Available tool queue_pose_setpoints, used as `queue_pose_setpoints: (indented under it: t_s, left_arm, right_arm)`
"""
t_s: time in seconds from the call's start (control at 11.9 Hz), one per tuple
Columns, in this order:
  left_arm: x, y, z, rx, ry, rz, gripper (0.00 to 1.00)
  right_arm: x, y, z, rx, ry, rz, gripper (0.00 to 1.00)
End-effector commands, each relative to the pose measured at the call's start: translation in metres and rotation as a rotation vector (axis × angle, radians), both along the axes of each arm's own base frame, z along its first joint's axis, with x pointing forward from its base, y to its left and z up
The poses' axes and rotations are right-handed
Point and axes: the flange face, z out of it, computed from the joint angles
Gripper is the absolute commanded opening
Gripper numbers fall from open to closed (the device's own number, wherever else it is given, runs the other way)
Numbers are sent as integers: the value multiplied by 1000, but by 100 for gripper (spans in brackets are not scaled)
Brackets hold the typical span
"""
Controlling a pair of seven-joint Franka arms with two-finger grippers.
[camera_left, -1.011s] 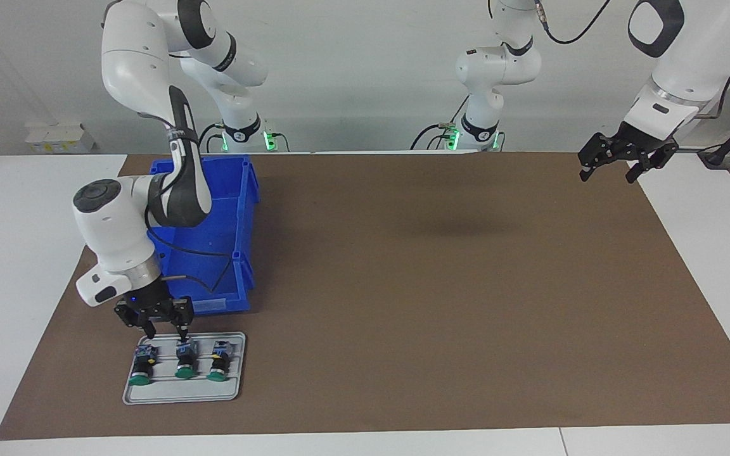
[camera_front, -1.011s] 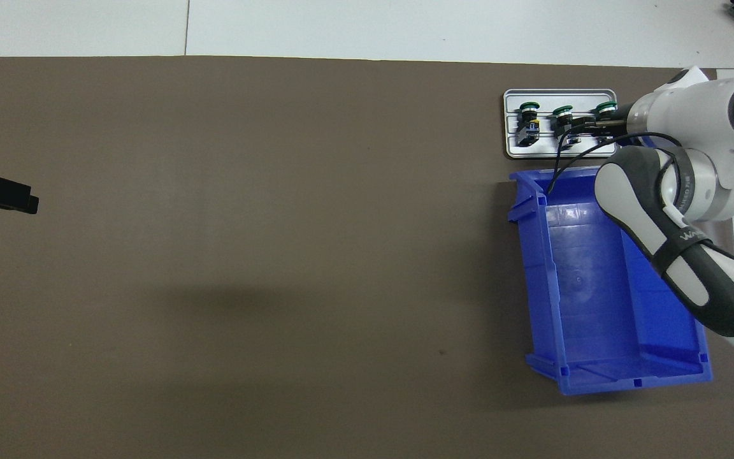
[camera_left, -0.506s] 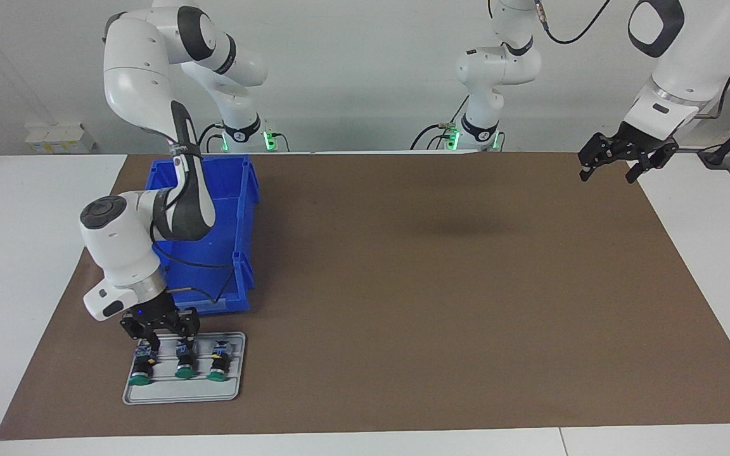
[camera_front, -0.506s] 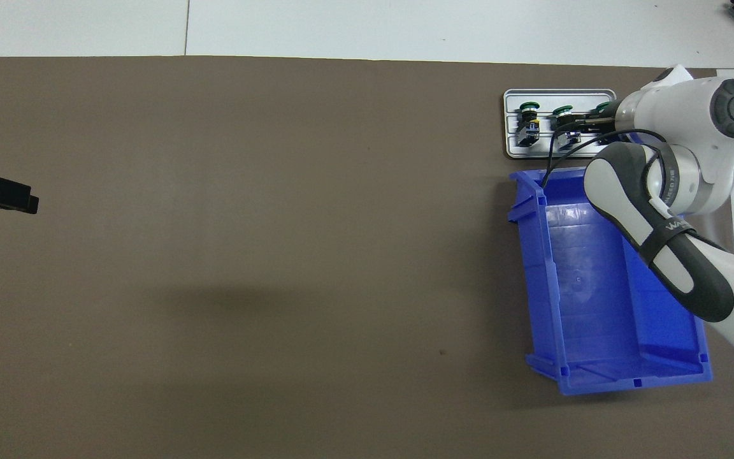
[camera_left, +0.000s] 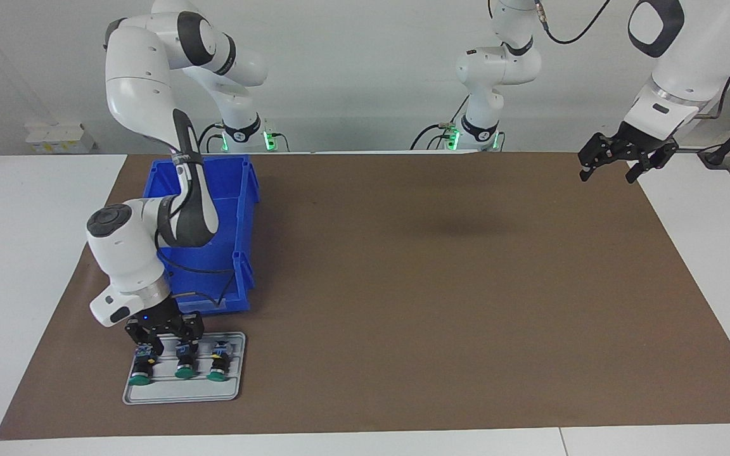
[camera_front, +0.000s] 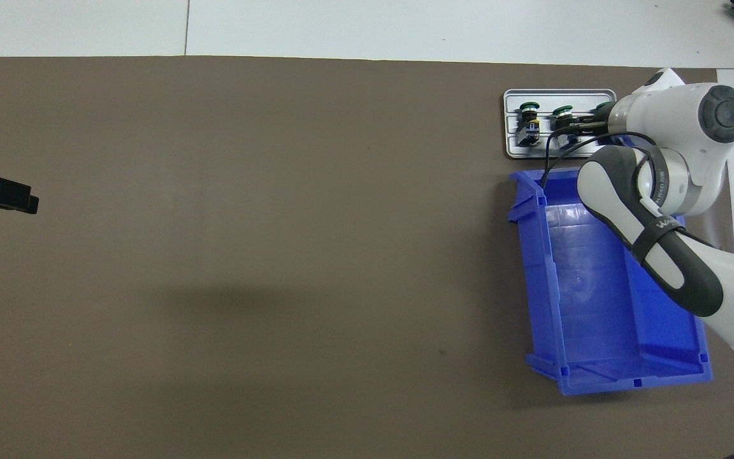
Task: Place and press button with both arms
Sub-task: 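Grasp one black-and-green part on the metal tray with the right gripper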
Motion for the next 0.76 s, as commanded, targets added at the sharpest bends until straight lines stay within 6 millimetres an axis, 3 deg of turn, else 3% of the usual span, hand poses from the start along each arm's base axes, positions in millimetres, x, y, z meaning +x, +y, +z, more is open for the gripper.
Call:
queue_pose_setpoints:
  t_s: [0.0,0.25,0.67]
  left_arm:
    - [-7,2,1,16,-8,9,100]
    - [-7,2,1,17,-8,9,100]
    - [-7,2,1,17,-8,9,100]
  right_arm:
    - [4,1,-8,-8,-21,27,75]
    - [3,4,-12,-8,-15,33,73]
    - [-2,3,-21,-13,6,42,55]
